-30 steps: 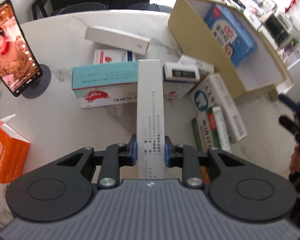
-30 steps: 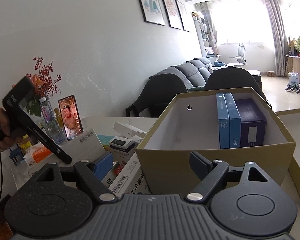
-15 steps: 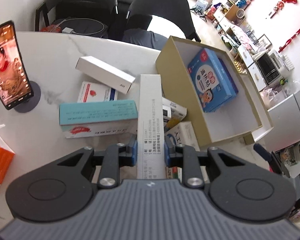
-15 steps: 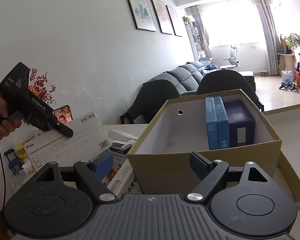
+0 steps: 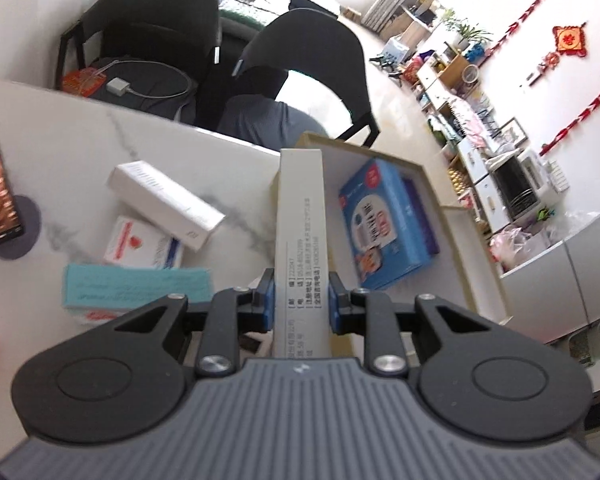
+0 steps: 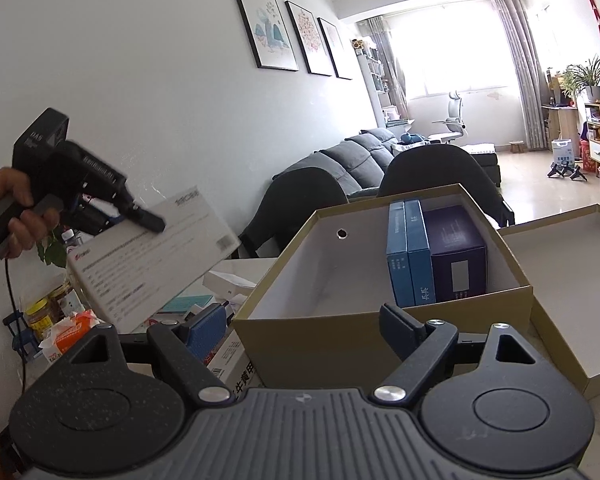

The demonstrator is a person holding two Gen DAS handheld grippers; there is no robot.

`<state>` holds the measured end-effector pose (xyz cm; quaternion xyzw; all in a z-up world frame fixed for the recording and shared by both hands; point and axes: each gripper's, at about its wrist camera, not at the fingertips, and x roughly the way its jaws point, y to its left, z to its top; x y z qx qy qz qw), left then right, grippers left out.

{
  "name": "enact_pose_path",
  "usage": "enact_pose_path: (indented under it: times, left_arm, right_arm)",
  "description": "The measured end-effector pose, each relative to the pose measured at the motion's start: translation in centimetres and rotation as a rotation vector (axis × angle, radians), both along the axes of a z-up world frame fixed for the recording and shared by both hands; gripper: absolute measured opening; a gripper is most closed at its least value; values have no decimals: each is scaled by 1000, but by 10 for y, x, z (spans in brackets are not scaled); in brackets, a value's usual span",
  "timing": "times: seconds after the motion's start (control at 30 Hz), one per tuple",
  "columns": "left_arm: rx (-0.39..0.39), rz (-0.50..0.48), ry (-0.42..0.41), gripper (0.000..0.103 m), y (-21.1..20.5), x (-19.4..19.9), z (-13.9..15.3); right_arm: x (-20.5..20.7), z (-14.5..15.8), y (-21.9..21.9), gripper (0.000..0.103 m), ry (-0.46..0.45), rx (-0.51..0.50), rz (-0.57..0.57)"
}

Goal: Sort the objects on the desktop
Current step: 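Lower the long white box into the beige box beside the blue boxes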

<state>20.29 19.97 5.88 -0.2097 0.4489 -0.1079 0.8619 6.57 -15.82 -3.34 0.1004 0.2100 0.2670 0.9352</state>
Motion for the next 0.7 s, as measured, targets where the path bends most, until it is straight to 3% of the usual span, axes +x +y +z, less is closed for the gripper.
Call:
enact_pose_path:
  times: [0.3, 0.7]
  left_arm:
    - [-29, -12, 3, 23, -43, 45, -7]
    - [-7, -20, 4, 23, -94, 100, -22]
  right_arm:
    - [10, 7, -7, 86, 0, 6, -32]
    - [24, 0, -23, 86, 25, 27, -59]
